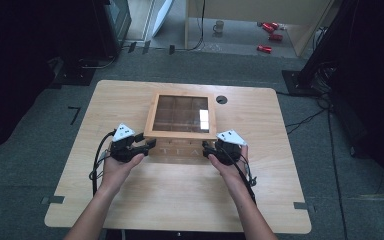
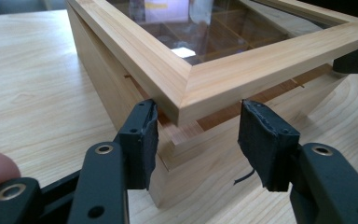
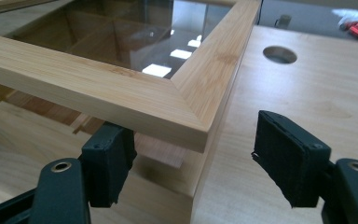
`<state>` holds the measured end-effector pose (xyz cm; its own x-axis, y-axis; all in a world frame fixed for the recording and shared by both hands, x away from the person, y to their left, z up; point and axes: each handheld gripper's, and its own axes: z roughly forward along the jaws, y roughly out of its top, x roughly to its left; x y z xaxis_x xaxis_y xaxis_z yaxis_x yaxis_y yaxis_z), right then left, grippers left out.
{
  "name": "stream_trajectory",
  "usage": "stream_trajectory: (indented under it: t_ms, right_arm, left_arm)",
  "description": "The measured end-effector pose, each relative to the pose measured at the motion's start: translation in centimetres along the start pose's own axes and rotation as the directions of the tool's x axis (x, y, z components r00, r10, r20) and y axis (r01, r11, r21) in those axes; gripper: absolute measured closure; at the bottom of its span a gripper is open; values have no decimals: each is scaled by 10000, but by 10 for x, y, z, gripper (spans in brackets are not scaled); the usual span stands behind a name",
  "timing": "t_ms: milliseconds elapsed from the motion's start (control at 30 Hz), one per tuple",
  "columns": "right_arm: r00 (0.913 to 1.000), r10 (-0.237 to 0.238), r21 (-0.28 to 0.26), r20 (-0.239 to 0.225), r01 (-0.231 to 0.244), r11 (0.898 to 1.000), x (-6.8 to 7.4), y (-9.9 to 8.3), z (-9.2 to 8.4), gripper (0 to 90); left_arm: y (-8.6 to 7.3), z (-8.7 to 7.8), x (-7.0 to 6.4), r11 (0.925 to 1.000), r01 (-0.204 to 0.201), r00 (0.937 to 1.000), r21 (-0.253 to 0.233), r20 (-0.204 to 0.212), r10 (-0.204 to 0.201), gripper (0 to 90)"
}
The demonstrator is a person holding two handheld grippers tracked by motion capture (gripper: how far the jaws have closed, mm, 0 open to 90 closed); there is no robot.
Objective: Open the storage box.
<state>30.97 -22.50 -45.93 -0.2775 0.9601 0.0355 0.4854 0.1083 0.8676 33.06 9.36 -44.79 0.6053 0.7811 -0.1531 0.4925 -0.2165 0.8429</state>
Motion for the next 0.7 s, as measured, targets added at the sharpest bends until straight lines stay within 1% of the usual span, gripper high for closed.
stream_trajectory:
  t_ms: [133,200,233,300,400,467,533,600,700]
  right_arm:
    - [10000,20,-380,15,-20,9993,0,6,-3,292]
    - [10000,-51,-529,26,52,9986,-1,11,-4,292]
    - [10000,-62,-570,30,64,9984,-1,12,-4,290]
    - [10000,-93,-613,33,95,9981,-2,16,-4,287]
    - [9999,-163,-736,48,167,9971,-2,21,-4,285]
    - [9998,-194,-820,44,197,9964,-3,24,-5,284]
    - [9996,-285,-885,66,290,9957,-3,27,-5,281]
    - [9993,-369,-942,56,372,9949,-4,30,-5,268]
    - [9990,-434,-997,68,439,9940,-6,35,-5,265]
  left_arm:
    - [-3,-3,1,9996,-90,9999,267,-94,92,409]
    - [-6,-6,3,9992,-59,9998,383,-200,67,369]
    - [-8,-7,4,9991,49,9997,415,-240,-39,349]
    - [-12,-10,6,9984,124,9995,551,-300,-108,295]
    - [-24,-13,8,9967,311,9987,755,-435,-279,222]
    - [-33,-13,10,9943,345,9977,1009,-624,-283,173]
    - [-44,-12,11,9908,389,9972,1297,-683,-302,146]
    - [-53,-11,13,9874,559,9967,1484,-658,-466,136]
    - [-62,-9,16,9836,571,9955,1713,-843,-431,125]
